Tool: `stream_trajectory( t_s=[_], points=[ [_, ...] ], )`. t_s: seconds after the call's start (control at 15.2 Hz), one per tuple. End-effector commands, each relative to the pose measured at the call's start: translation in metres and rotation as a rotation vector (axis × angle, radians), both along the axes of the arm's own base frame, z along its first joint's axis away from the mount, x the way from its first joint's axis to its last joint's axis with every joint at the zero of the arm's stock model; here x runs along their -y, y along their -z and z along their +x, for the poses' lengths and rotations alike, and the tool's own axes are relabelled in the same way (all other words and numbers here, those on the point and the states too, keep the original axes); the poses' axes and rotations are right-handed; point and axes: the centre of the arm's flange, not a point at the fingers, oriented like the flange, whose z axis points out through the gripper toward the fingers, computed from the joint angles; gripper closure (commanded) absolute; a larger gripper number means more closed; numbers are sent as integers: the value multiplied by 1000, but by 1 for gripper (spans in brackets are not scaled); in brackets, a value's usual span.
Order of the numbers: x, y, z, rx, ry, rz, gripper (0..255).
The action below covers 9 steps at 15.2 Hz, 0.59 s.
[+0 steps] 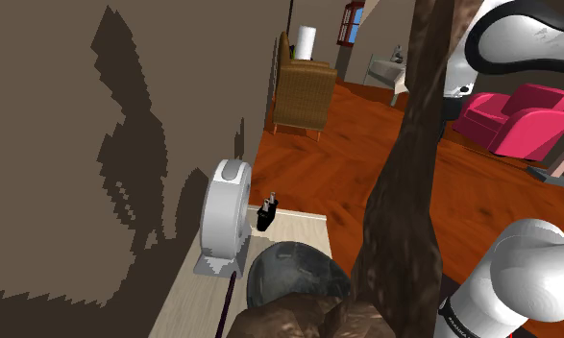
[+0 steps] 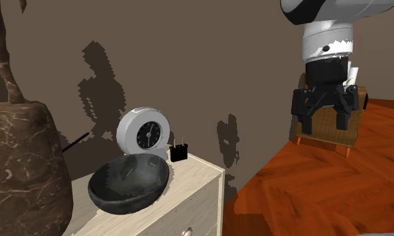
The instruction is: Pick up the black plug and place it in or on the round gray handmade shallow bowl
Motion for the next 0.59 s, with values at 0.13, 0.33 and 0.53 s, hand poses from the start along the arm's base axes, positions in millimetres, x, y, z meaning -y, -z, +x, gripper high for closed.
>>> stream_trajectory(
  t_s=[0.13,0.33,0.53],
  points=[
    [-23,6,9,10,-2,4,0],
    [-56,16,23,24,-4,11,0],
    [-90,24,38,38,-6,18,0]
  ],
)
